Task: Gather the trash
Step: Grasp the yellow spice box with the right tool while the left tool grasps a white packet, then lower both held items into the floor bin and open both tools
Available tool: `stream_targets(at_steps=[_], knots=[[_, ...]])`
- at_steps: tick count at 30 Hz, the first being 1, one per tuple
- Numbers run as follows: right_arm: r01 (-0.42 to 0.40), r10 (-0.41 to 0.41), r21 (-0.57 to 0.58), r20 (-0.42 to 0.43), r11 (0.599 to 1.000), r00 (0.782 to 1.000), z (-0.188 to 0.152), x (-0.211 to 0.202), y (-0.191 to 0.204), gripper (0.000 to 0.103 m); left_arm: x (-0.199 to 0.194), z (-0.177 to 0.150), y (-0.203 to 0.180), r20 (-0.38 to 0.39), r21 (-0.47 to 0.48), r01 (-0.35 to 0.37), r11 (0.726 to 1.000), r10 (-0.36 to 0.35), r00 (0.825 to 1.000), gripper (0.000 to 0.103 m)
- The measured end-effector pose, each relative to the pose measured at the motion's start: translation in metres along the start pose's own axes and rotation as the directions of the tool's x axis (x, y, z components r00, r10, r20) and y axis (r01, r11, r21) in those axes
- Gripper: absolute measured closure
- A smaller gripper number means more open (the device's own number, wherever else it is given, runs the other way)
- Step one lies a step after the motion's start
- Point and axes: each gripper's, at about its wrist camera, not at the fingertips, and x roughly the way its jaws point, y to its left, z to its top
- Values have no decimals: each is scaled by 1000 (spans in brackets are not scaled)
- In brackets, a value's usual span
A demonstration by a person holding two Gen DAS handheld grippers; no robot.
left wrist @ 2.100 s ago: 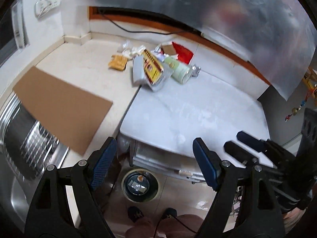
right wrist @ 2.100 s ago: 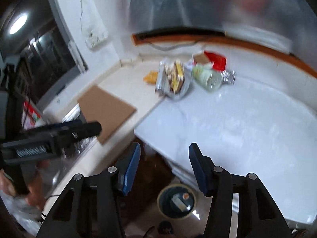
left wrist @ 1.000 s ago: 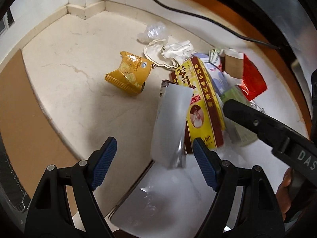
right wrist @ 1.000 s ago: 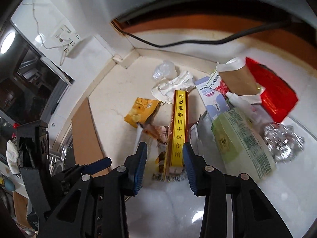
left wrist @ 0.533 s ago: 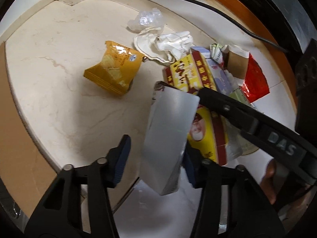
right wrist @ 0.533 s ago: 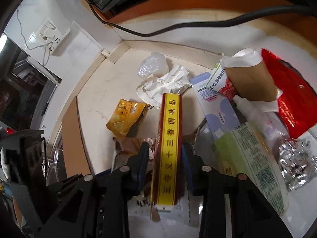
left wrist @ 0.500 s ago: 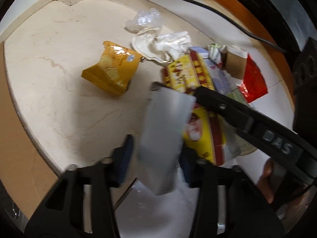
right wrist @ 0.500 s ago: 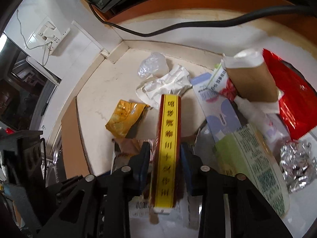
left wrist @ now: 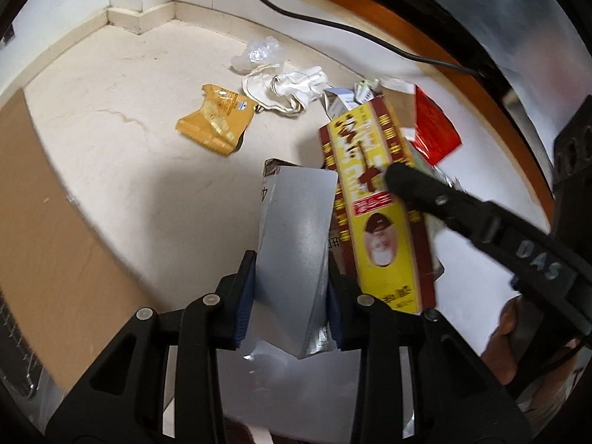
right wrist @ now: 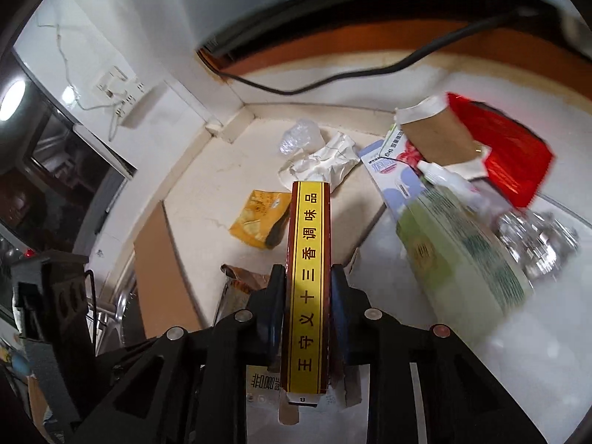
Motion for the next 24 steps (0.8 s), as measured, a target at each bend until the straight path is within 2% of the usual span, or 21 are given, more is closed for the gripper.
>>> stream_targets(at_steps=[6, 10, 17, 24], knots=[[-4, 0, 34, 118, 999, 993, -53, -73, 23, 81, -45, -45, -2, 46, 70, -15, 997, 12, 999, 73], [19, -26, 42, 168, 999, 986, -106, -114, 43, 81, -72, -76, 0, 61, 112, -8, 994, 1, 998, 73], [51, -52, 13, 175, 999, 983, -191, -161, 71, 81, -107, -124, 4, 74, 159, -22, 987, 10, 997, 73], [41, -26, -101, 145, 994, 989, -255, -183, 97, 81, -136, -177, 1, 107, 200, -99, 975, 79, 991, 73]])
